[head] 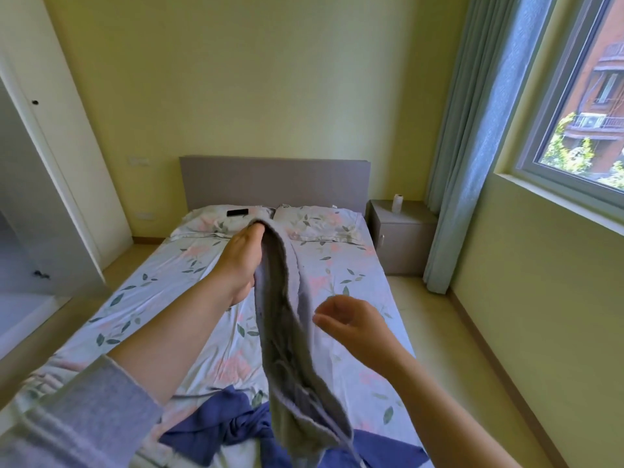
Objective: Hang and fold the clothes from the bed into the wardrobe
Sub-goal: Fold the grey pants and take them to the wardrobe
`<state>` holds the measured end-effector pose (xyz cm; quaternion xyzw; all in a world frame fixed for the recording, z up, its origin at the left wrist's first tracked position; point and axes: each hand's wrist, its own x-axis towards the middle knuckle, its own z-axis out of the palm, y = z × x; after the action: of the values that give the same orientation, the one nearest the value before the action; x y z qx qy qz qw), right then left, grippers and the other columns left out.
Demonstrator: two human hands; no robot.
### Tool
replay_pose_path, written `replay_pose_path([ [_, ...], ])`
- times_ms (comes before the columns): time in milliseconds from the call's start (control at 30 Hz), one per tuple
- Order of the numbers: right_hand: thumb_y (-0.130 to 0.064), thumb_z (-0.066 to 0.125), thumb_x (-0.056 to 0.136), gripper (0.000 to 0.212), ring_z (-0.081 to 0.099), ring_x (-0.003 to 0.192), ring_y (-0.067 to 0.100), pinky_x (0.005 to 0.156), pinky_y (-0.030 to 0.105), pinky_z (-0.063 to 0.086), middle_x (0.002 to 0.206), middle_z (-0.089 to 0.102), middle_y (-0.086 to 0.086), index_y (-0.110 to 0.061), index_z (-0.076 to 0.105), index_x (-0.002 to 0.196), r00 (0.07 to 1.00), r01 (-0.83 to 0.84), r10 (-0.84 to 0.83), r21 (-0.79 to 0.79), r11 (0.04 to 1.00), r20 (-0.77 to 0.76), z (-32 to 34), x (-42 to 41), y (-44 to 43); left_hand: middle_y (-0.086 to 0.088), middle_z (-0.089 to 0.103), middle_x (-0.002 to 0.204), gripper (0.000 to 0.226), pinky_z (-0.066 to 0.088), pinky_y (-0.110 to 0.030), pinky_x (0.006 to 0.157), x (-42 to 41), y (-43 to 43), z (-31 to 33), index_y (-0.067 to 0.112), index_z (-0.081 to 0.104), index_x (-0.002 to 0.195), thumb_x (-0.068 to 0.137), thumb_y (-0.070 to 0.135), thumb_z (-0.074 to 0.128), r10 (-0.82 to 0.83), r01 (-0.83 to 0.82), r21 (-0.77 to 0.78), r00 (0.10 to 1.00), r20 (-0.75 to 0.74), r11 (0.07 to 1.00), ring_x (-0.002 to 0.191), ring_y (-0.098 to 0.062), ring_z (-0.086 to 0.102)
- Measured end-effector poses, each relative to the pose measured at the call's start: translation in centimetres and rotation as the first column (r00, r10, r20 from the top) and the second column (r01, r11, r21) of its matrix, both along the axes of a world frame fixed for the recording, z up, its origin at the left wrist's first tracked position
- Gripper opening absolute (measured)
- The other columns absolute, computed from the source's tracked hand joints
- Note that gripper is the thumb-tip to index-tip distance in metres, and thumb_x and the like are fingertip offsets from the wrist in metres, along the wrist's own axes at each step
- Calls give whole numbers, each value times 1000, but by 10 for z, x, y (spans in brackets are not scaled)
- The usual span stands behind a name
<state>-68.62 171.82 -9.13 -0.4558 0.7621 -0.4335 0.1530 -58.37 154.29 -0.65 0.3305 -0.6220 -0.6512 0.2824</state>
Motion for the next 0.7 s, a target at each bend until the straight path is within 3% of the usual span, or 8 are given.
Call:
replay_pose_path([
  [100, -36, 69, 89, 25, 66, 89, -2, 77, 14, 54, 101, 68, -16, -29, 63, 112, 998, 24, -15, -165, 986, 56, 27, -4, -6, -5, 60, 130, 34, 40, -48, 107, 4, 5, -8, 23, 59, 119, 103, 40, 33, -99, 110, -129, 991, 87, 986, 121, -26, 53],
  [233, -41, 69, 87, 38, 63, 90, -6, 75, 14, 54, 109, 63, -22, -33, 59, 124, 999, 13, -3, -224, 974, 41, 46, -1, -16, -4, 69, 96, 32, 50, -39, 82, 5, 17, -7, 21, 68, 88, 100, 40, 44, -174, 223, -310, 969, 176, 924, 97, -23, 62],
  [333, -42, 67, 89, 26, 62, 76, -3, 62, 14, 50, 89, 65, -22, -32, 63, 113, 1000, 24, -20, -263, 965, 20, 47, 3, -18, 0, 69, 73, 38, 47, -31, 68, 7, 19, -3, 18, 71, 73, 97, 41, 52, -222, 263, -290, 960, 169, 920, 77, -20, 63],
  [433, -41, 64, 91, 16, 57, 65, 3, 57, 21, 49, 72, 64, -13, -25, 66, 92, 999, 26, -32, -279, 960, -16, 46, 7, -18, -9, 70, 76, 42, 48, -31, 68, 12, 19, -2, 4, 72, 84, 96, 40, 54, -287, 321, -237, 943, 168, 917, 72, -21, 64],
  [500, -39, 63, 92, 16, 55, 65, 4, 62, 26, 49, 72, 63, -8, -24, 66, 87, 999, 13, -22, -273, 962, -30, 46, 7, -17, -12, 70, 80, 44, 48, -32, 71, 14, 19, -4, -4, 70, 91, 95, 38, 57, -285, 317, -219, 944, 165, 923, 75, -24, 63],
  [567, -34, 63, 93, 10, 56, 72, 1, 64, 17, 46, 79, 61, -12, -25, 62, 88, 999, -3, -9, -281, 960, -44, 48, 6, -16, -16, 69, 82, 45, 48, -35, 72, 16, 19, -6, -6, 69, 92, 93, 38, 60, -275, 305, -208, 948, 162, 929, 76, -25, 62],
  [700, -26, 64, 94, 15, 59, 96, -4, 75, 10, 49, 101, 63, -19, -27, 60, 108, 998, -49, 40, -267, 963, -38, 58, 3, -14, -13, 65, 77, 41, 42, -32, 66, 19, 21, -9, 3, 69, 81, 90, 42, 62, -273, 306, -226, 948, 165, 925, 72, -23, 57],
])
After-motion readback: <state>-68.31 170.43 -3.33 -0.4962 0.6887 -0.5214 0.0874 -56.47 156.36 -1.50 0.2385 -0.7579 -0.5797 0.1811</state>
